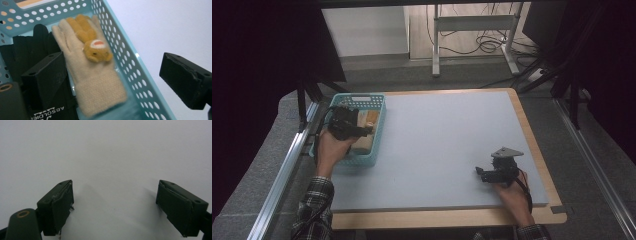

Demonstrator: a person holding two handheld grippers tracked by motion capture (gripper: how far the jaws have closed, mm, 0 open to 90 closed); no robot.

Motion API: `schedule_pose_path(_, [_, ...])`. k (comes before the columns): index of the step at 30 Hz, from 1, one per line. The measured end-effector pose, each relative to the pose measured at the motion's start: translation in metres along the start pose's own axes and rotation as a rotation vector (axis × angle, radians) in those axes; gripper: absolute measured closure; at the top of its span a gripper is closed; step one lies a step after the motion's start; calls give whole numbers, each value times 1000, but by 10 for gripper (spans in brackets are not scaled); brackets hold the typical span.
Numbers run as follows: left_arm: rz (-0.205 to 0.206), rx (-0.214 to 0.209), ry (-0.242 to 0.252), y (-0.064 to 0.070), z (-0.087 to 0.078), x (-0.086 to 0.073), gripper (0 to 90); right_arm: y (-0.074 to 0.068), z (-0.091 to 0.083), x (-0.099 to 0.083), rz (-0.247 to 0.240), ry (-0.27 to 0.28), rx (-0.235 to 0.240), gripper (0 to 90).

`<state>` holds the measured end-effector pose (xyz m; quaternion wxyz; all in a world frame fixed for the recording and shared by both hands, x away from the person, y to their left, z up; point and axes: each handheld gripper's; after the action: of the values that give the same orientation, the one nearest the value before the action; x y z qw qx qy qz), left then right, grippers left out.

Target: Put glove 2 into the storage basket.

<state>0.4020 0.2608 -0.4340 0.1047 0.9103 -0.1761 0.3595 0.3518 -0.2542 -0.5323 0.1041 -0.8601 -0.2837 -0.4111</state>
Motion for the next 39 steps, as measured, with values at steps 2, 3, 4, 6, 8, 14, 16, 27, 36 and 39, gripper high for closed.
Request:
schedule_pose_path(2, [11,0,-3,2,-2,0,66,0,0,0,0,0,0,142])
schedule_pose_path(3, [16,2,-6,3,-3,0,60,0,0,0,0,0,0,142])
schedule_pose_path(4, [19,1,-6,4,-4,0,57,0,0,0,0,0,0,142])
schedule_pose_path(6, [23,-2,-5,6,-6,0,52,0,0,0,0,1,0,142])
schedule_pose_path(8, [24,-4,-1,9,-8,-1,49,0,0,0,0,1,0,142])
schedule_pose_path(14, [39,-18,-6,15,-11,-2,27,0,0,0,-1,0,0,142])
schedule_pose_path(16, [48,-16,-9,17,-11,-3,23,0,0,0,-1,0,0,142])
schedule_pose_path(27, [75,-29,0,27,-14,-9,11,0,0,0,1,1,1,142])
schedule_pose_path(36, [86,-30,15,33,-17,-17,0,0,0,0,1,0,1,142])
schedule_pose_path(39, [86,-35,25,35,-20,-20,0,0,0,0,1,0,1,142])
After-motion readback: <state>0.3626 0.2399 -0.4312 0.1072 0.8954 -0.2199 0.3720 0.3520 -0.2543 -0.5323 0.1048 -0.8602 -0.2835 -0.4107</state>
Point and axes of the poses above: each handheld gripper's, and its own axes: z roughly forward along the jaws, x roughly out of its top, y roughly to its right, and after that the axes turned 3 degrees about y, right-handed
